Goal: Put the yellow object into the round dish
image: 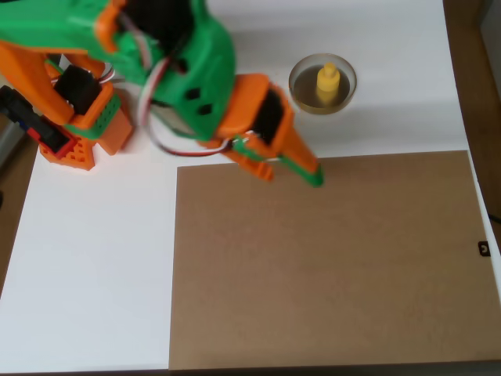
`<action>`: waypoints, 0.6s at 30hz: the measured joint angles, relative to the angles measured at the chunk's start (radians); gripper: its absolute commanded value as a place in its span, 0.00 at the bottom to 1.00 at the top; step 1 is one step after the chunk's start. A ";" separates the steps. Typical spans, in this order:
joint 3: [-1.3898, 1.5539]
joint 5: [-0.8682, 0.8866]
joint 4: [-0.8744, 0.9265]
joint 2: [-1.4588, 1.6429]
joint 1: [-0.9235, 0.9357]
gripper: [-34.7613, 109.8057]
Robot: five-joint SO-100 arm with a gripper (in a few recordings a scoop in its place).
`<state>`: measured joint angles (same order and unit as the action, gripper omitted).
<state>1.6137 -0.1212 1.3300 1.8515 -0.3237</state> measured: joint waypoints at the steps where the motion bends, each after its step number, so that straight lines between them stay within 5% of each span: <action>1: 0.018 0.008 -0.006 0.025 0.025 0.38; 18: 0.198 0.057 -0.028 0.376 0.336 0.39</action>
<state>1.8116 -0.0644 1.3023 2.2273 0.0123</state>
